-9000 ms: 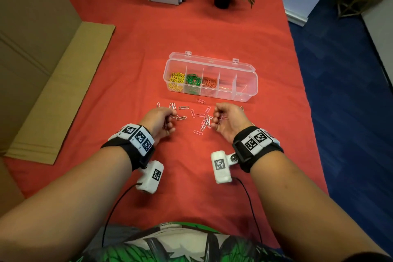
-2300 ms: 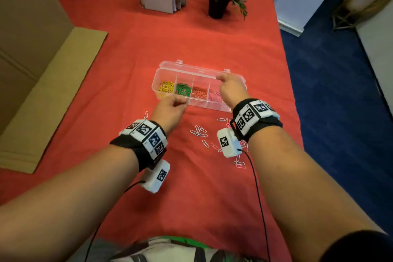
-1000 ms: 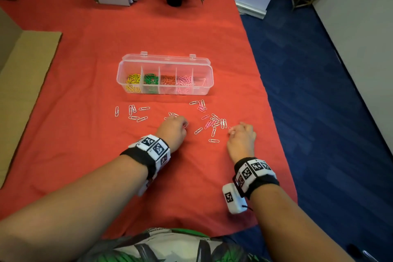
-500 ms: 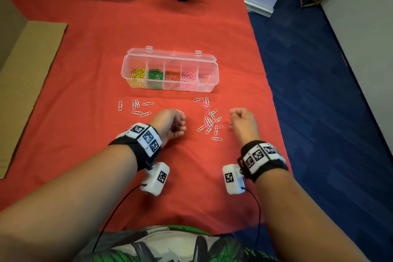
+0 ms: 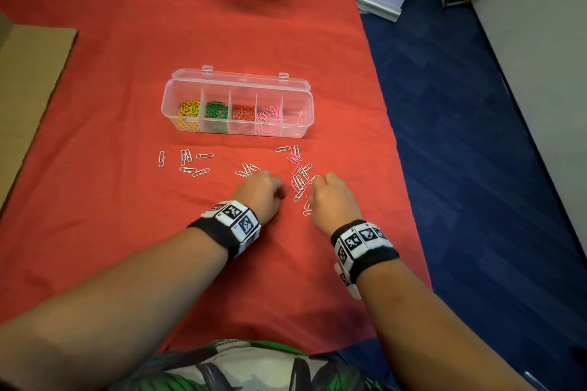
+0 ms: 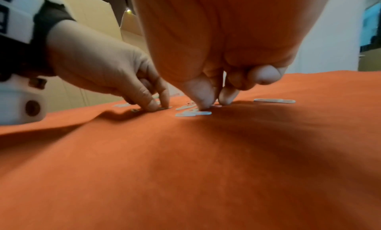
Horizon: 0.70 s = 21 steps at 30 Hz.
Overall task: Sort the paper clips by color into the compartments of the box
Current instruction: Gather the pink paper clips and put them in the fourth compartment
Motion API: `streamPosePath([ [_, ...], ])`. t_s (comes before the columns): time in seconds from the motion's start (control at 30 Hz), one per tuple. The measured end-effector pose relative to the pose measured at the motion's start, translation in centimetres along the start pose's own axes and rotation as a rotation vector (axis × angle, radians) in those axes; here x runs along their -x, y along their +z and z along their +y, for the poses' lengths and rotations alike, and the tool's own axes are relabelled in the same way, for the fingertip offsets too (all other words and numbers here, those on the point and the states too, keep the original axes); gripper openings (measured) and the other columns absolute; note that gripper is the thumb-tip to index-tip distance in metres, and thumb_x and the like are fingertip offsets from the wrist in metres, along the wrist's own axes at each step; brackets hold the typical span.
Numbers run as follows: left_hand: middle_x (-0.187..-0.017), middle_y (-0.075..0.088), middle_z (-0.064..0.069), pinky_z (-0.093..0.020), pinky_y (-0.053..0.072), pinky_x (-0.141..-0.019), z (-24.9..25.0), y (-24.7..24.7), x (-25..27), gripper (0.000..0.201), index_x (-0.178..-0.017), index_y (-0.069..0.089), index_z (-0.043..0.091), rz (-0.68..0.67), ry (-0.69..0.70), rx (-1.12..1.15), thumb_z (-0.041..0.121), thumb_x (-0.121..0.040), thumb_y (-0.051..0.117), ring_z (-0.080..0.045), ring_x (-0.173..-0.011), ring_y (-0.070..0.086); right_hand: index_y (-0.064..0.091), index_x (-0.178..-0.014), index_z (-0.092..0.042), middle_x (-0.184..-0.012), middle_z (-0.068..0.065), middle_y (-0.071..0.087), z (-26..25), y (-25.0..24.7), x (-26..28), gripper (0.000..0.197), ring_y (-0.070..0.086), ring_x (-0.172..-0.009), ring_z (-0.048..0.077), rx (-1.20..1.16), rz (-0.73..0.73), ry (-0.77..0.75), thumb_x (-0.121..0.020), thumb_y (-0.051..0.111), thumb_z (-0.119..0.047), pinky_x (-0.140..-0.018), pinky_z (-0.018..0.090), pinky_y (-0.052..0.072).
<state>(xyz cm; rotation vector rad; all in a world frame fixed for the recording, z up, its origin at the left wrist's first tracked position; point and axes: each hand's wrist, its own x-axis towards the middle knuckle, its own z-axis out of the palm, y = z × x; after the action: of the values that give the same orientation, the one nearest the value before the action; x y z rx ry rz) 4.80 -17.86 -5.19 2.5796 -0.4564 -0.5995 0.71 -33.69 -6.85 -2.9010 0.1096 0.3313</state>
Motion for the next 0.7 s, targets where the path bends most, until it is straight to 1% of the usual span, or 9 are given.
streamPosePath([
  [0.1, -0.103, 0.062, -0.011, -0.03, 0.046, -0.085, -0.4, -1.0, 0.1, 0.019, -0.087, 0.07, 0.014, -0.042, -0.076, -0.016, 0.009, -0.074, 0.057, -0.028, -0.098, 0.059, 0.052, -0.103, -0.008, -0.106, 0.013, 0.05, 0.2, -0.4, 0.0, 0.021, 0.053, -0.1, 0.035, -0.005, -0.021, 0.003, -0.082, 0.05, -0.009, -0.082, 0.042, 0.047],
  [0.17, -0.102, 0.062, -0.011, -0.029, 0.045, -0.085, -0.1, -1.4, -0.2, 0.021, -0.089, 0.07, 0.015, -0.029, -0.076, -0.005, 0.008, -0.075, 0.056, -0.028, -0.098, 0.059, 0.05, -0.105, -0.009, -0.107, 0.014, 0.052, 0.2, -0.7, -0.1, 0.024, 0.054, -0.1, 0.035, 0.022, -0.034, -0.005, -0.081, 0.05, -0.008, -0.082, 0.041, 0.046],
  [0.27, -0.1, 0.057, -0.011, -0.032, 0.047, -0.086, 0.8, -1.1, -0.9, 0.039, -0.111, 0.066, 0.025, -0.01, 0.018, 0.03, 0.008, -0.078, 0.054, -0.029, -0.096, 0.057, 0.048, -0.109, -0.009, -0.11, 0.014, 0.053, -0.1, -0.6, -0.3, 0.029, 0.053, -0.105, 0.035, -0.037, -0.083, 0.038, -0.08, 0.05, -0.009, -0.088, 0.043, 0.047],
  [0.33, -0.1, 0.055, -0.013, -0.036, 0.047, -0.089, 1.3, -0.7, -1.6, 0.042, -0.121, 0.06, 0.028, -0.048, 0.077, -0.002, 0.012, -0.083, 0.054, -0.03, -0.098, 0.057, 0.048, -0.111, -0.008, -0.113, 0.016, 0.052, 0.0, -0.5, -0.6, 0.032, 0.052, -0.108, 0.036, -0.116, -0.13, 0.085, -0.079, 0.051, -0.008, -0.093, 0.044, 0.045],
  [0.4, -0.102, 0.056, -0.012, -0.039, 0.047, -0.09, 1.3, -0.3, -2.0, 0.037, -0.12, 0.059, 0.027, -0.072, 0.109, -0.057, 0.018, -0.085, 0.054, -0.031, -0.1, 0.058, 0.05, -0.111, -0.006, -0.115, 0.017, 0.052, 0.2, -0.5, -0.8, 0.032, 0.051, -0.109, 0.037, -0.128, -0.153, 0.113, -0.079, 0.048, -0.007, -0.095, 0.043, 0.043],
  [0.5, -0.1, 0.056, -0.011, -0.039, 0.048, -0.086, 1.0, -0.2, -2.2, 0.025, -0.107, 0.063, 0.018, -0.039, 0.086, -0.09, 0.026, -0.085, 0.057, -0.031, -0.097, 0.058, 0.055, -0.104, -0.007, -0.11, 0.016, 0.051, 0.8, -0.6, -1.1, 0.025, 0.052, -0.106, 0.036, -0.16, -0.135, 0.132, -0.081, 0.046, -0.006, -0.095, 0.041, 0.044],
  [0.6, -0.098, 0.057, -0.013, -0.036, 0.046, -0.08, 0.3, -0.4, -2.4, 0.023, -0.095, 0.064, 0.01, 0.004, 0.02, -0.05, 0.029, -0.082, 0.063, -0.032, -0.093, 0.058, 0.056, -0.084, -0.016, -0.096, 0.009, 0.053, 1.1, -1.3, -1.9, 0.014, 0.053, -0.094, 0.027, -0.355, -0.076, 0.13, -0.082, 0.047, -0.005, -0.086, 0.032, 0.043],
  [0.63, -0.098, 0.057, -0.013, -0.035, 0.044, -0.079, 0.1, -0.6, -2.4, 0.024, -0.091, 0.065, 0.009, 0.019, -0.008, -0.017, 0.03, -0.079, 0.067, -0.031, -0.091, 0.058, 0.052, -0.078, -0.021, -0.088, 0.003, 0.054, 0.9, -1.7, -2.2, 0.019, 0.053, -0.086, 0.022, -0.47, -0.076, 0.154, -0.084, 0.047, -0.004, -0.079, 0.028, 0.043],
  [0.7, -0.095, 0.06, -0.012, -0.032, 0.043, -0.076, -0.5, -1.1, -2.4, 0.023, -0.085, 0.067, 0.011, 0.063, -0.078, 0.069, 0.031, -0.076, 0.07, -0.029, -0.088, 0.058, 0.049, -0.076, -0.025, -0.073, -0.005, 0.051, 0.3, -2.5, -3.0, 0.025, 0.049, -0.066, 0.011, -0.729, -0.097, 0.219, -0.088, 0.044, -0.004, -0.061, 0.019, 0.039],
])
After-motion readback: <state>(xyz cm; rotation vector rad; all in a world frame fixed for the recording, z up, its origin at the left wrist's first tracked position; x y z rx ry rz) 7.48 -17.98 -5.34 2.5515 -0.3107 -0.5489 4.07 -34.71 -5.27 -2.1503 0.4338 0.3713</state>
